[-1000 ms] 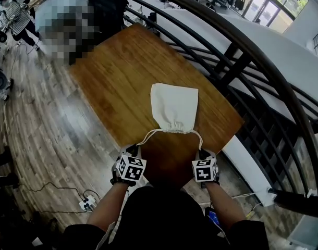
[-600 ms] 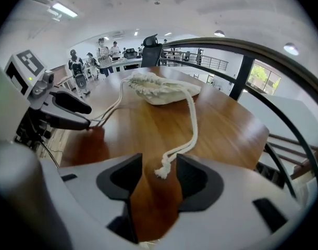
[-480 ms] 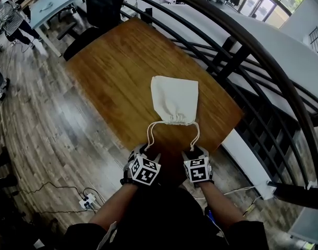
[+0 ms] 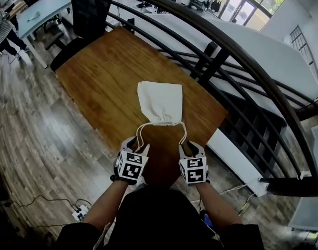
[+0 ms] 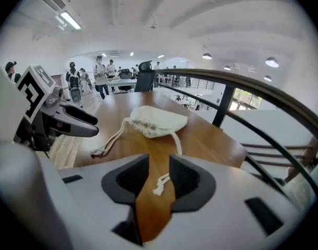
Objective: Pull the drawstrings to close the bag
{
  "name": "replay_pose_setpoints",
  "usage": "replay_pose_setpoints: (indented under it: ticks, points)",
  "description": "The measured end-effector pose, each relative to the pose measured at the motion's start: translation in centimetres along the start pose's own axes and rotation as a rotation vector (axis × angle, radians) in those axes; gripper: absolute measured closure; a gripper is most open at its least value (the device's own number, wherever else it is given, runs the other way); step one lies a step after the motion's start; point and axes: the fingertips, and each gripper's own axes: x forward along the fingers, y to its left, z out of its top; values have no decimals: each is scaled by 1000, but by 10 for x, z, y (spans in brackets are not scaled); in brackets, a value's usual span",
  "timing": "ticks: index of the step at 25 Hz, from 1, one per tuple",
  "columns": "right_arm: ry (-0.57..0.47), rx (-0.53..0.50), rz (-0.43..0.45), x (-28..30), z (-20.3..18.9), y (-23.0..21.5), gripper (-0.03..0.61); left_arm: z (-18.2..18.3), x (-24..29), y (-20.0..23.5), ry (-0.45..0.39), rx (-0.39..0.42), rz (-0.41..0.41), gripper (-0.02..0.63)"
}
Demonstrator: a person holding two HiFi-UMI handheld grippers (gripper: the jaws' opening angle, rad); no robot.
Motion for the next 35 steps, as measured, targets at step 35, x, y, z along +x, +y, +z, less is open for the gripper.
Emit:
replay_pose_setpoints:
  ticks: [35]
  points:
    - [-534, 47, 274, -88, 104, -56, 586, 117, -152, 11, -641, -57, 285, 592]
